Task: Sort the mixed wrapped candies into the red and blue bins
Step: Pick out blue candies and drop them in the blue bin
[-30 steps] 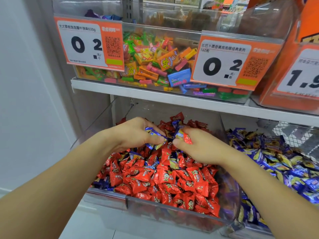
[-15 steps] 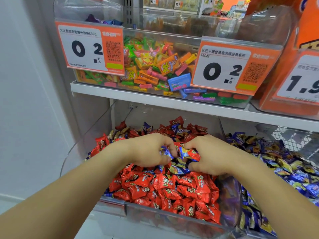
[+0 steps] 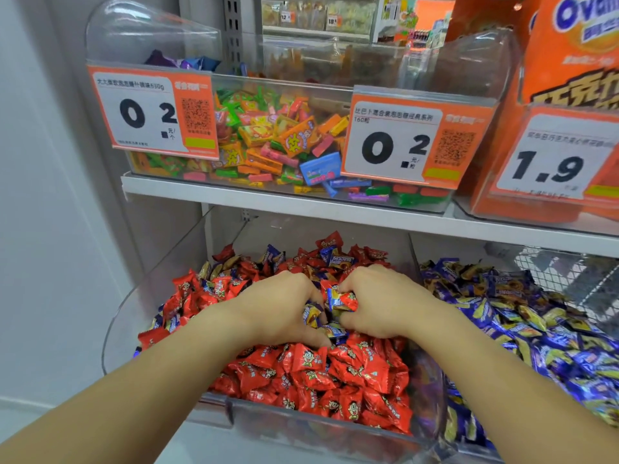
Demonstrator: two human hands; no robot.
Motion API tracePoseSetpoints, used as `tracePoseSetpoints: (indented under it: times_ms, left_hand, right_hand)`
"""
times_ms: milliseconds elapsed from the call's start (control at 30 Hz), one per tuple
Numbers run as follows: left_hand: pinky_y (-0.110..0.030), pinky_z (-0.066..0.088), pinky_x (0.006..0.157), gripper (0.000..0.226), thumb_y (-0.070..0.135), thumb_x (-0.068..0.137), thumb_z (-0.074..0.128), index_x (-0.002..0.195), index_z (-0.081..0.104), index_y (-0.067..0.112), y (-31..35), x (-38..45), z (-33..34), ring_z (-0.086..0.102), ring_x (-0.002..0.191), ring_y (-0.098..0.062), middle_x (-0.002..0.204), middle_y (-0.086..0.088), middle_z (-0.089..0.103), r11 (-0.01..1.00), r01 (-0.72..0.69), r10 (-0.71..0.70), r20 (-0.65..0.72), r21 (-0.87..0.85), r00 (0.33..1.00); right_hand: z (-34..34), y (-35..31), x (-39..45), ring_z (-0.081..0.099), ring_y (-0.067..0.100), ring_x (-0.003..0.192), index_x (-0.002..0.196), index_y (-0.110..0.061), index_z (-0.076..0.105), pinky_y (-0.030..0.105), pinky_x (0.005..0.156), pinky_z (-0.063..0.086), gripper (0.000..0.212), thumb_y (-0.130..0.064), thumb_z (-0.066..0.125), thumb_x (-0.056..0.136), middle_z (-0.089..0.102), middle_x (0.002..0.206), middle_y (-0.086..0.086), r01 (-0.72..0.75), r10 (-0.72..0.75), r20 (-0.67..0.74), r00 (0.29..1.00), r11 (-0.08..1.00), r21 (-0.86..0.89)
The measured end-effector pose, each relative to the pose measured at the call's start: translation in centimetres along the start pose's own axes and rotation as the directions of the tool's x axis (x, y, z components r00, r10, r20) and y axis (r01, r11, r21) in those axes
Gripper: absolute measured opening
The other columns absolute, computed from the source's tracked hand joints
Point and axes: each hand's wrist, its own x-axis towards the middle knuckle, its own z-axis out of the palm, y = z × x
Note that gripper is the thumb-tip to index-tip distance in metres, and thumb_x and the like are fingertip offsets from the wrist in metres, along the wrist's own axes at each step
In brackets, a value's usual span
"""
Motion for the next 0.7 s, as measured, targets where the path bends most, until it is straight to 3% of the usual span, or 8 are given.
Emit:
tracePoseSetpoints:
  times_ms: [33,100,200,300,400,500,600,700]
  left_hand:
    - [-0.028,0.047,0.055,0.041,0.058,0.069,0.08,0.097,0.073,0.029,0.1,-0.1,0.1,0.047,0.045,-0.005,0.062,0.005,0.06,1.0,0.013,-0.013,-0.009,-0.002,1.0]
    - [-0.033,0.055,0.062,0.039,0.056,0.071,0.079,0.099,0.072,0.03,0.3,-0.2,0.5,0.051,0.049,-0.007,0.062,0.003,0.063,1.0,0.022,-0.022,-0.041,0.004,0.999]
    - [-0.037,0.052,0.055,0.016,0.036,0.079,0.071,0.079,0.071,0.02,0.4,-0.2,0.5,0.051,0.047,-0.016,0.062,-0.006,0.066,0.998,-0.013,0.006,-0.113,-0.063,0.994]
    - [-0.034,0.042,0.049,0.015,0.021,0.079,0.066,0.07,0.068,0.009,0.1,-0.6,-0.7,0.04,0.045,-0.012,0.057,-0.011,0.06,0.966,0.001,-0.035,-0.128,-0.257,0.991]
    - [-0.023,0.036,0.045,0.015,0.017,0.084,0.069,0.069,0.072,0.015,-0.4,-1.1,-2.0,0.044,0.051,-0.014,0.056,-0.004,0.057,0.848,0.061,-0.155,-0.136,-0.527,0.978]
    - [-0.017,0.03,0.041,0.021,0.018,0.091,0.065,0.07,0.066,0.018,0.4,-1.4,-2.2,0.039,0.044,-0.013,0.055,-0.001,0.05,0.624,0.094,-0.226,-0.064,-0.775,0.972]
    - [-0.023,0.021,0.043,0.024,0.018,0.096,0.056,0.073,0.061,0.015,2.3,-1.0,-1.7,0.036,0.04,-0.018,0.05,-0.011,0.048,0.492,0.066,-0.191,-0.033,-0.868,0.981]
    - [-0.023,0.02,0.04,0.026,0.021,0.097,0.054,0.077,0.06,0.006,4.1,-0.2,-1.0,0.032,0.033,-0.02,0.048,-0.018,0.049,0.445,0.044,-0.193,-0.048,-0.895,0.98]
  right_hand:
    - [-0.1,0.0,-0.1,0.06,0.028,0.091,0.09,-0.025,0.066,0.033,0.068,0.042,0.017,-0.039,0.067,0.082,0.058,0.088,-0.003,0.005,-0.005,-0.025,1.0,1.0,0.017]
    - [-0.5,0.0,-0.4,0.052,0.023,0.07,0.066,-0.02,0.047,0.031,0.06,0.038,0.028,-0.034,0.065,0.082,0.048,0.066,-0.007,-0.009,0.013,-0.06,0.998,0.997,0.074]
    - [-1.3,0.4,-1.0,0.05,0.022,0.059,0.063,-0.015,0.043,0.035,0.054,0.041,0.035,-0.033,0.062,0.086,0.049,0.058,0.0,-0.029,0.048,-0.152,0.987,0.992,0.126]
    - [-1.7,0.7,-2.0,0.045,0.02,0.052,0.06,-0.013,0.042,0.035,0.051,0.032,0.04,-0.033,0.061,0.09,0.048,0.054,0.002,-0.025,0.085,-0.263,0.961,0.974,0.224]
    - [-1.7,1.1,-2.9,0.037,0.019,0.048,0.062,-0.007,0.042,0.035,0.05,0.028,0.044,-0.034,0.06,0.093,0.044,0.053,0.009,0.025,0.104,-0.331,0.938,0.932,0.363]
    - [-1.6,1.3,-3.7,0.034,0.011,0.047,0.07,-0.003,0.052,0.029,0.05,0.029,0.04,-0.033,0.059,0.095,0.041,0.05,0.003,0.077,0.132,-0.361,0.923,0.857,0.51]
    - [-1.6,1.3,-4.6,0.038,0.008,0.05,0.084,-0.003,0.063,0.026,0.05,0.032,0.031,-0.031,0.058,0.096,0.047,0.054,0.004,0.125,0.157,-0.373,0.914,0.767,0.63]
    - [-1.5,1.6,-5.6,0.052,0.026,0.062,0.084,-0.005,0.065,0.038,0.065,0.045,0.027,-0.029,0.059,0.095,0.062,0.071,0.014,0.158,0.165,-0.389,0.906,0.722,0.674]
